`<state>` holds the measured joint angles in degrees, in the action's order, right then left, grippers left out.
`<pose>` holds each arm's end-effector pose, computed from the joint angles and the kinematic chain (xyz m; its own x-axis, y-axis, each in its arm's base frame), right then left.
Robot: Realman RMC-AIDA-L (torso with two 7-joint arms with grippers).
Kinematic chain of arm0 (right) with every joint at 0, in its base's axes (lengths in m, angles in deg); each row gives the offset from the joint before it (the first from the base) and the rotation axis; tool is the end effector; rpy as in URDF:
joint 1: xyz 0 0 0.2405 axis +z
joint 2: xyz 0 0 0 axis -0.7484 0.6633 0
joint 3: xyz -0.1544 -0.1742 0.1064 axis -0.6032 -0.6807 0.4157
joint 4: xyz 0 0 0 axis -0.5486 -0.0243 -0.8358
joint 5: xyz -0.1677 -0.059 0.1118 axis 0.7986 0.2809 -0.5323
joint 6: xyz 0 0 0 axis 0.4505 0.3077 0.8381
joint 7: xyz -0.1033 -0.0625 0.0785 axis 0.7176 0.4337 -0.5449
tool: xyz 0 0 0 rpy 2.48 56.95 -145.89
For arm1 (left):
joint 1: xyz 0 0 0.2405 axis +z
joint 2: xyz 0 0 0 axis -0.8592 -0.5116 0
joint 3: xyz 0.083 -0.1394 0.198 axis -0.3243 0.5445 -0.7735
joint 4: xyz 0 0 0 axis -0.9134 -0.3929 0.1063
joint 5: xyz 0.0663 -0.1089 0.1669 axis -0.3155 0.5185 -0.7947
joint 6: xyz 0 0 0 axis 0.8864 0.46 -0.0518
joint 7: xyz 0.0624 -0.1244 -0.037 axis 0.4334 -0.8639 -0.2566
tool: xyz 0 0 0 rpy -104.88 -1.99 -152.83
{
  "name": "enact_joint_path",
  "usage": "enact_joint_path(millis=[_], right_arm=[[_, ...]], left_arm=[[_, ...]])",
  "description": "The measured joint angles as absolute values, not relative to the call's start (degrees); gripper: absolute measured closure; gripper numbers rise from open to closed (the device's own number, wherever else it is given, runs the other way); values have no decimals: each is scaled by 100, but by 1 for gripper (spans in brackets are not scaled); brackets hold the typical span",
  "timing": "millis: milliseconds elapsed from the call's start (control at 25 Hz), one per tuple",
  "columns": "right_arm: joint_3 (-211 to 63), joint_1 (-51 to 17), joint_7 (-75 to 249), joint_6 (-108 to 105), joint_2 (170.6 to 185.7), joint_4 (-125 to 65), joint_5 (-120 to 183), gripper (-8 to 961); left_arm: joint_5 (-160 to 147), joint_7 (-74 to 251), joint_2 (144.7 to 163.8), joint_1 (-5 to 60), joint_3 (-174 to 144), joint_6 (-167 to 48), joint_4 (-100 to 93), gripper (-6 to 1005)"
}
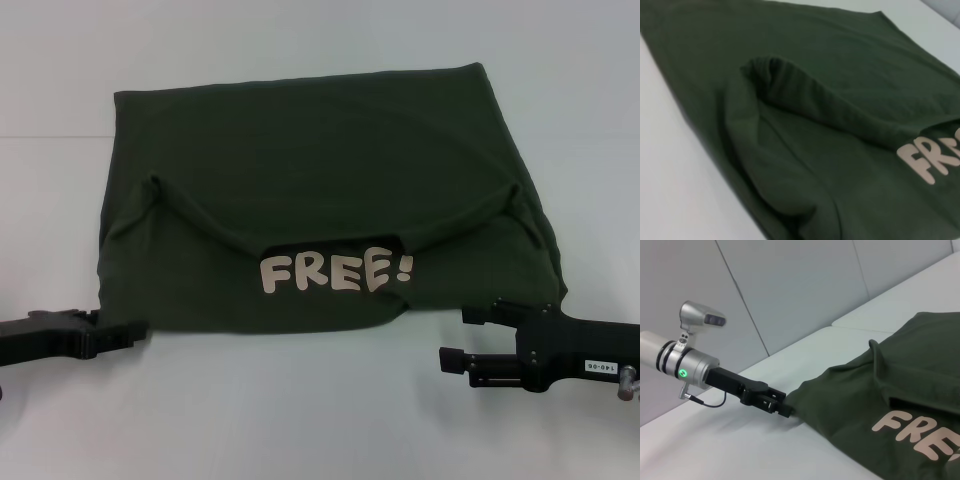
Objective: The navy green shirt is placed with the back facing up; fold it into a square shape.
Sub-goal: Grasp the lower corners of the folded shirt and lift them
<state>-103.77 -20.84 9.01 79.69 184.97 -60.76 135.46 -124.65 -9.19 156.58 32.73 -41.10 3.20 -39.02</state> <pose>0.2853 0.3058 -0.0138 0.7297 -0.4680 -0.4985 -0.5710 -0.8182 -0.0678 -0.3567 0.3272 0.0215 0.5657 0.7031 0.4309 0.8239 -0.4602 -0.3308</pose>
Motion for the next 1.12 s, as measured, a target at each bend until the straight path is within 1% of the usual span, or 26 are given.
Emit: enact_joint_path(millis=[280, 480, 680, 800, 840, 880, 920, 960, 1040, 1120], right_arm=[[-10393, -2063, 902, 7898, 18497, -6002, 13546, 34], [-10395, -2102, 902, 7896, 18497, -5991, 13547, 37], [-10386, -2124, 858, 7897, 18496, -5990, 13547, 40], [-10348, -2123, 561, 7882, 18473, -5991, 13544, 42], [-10331, -2122, 326, 7842, 18447, -6018, 13535, 43], [-10283, -2105, -270, 7736, 18377, -6111, 13527, 43], [-10283, -2105, -270, 7736, 18377, -6111, 13527, 44], [-10260, -2092, -647, 7678, 18307, -6178, 13531, 45], [-10243, -2069, -1438, 7565, 18115, -6330, 13542, 46], [-10264, -2045, -2137, 7552, 17886, -6486, 13545, 47]], left_arm=[[-12423, -962, 15694, 3224, -4036, 260, -3892, 306], [-12420, -948, 15689, 3224, -4007, 249, -3908, 458], [-12419, -858, 15682, 3225, -4043, 250, -3909, 681], [-12418, -765, 15682, 3225, -4047, 274, -3896, 756], [-12416, -715, 15684, 3225, -4044, 284, -3895, 781], [-12416, -715, 15684, 3225, -4044, 284, -3895, 806], [-12416, -615, 15689, 3225, -4034, 293, -3896, 831], [-12416, -594, 15690, 3225, -4033, 303, -3896, 856], [-12416, -571, 15691, 3225, -4036, 328, -3898, 906], [-12416, -548, 15692, 3225, -4038, 354, -3910, 916]])
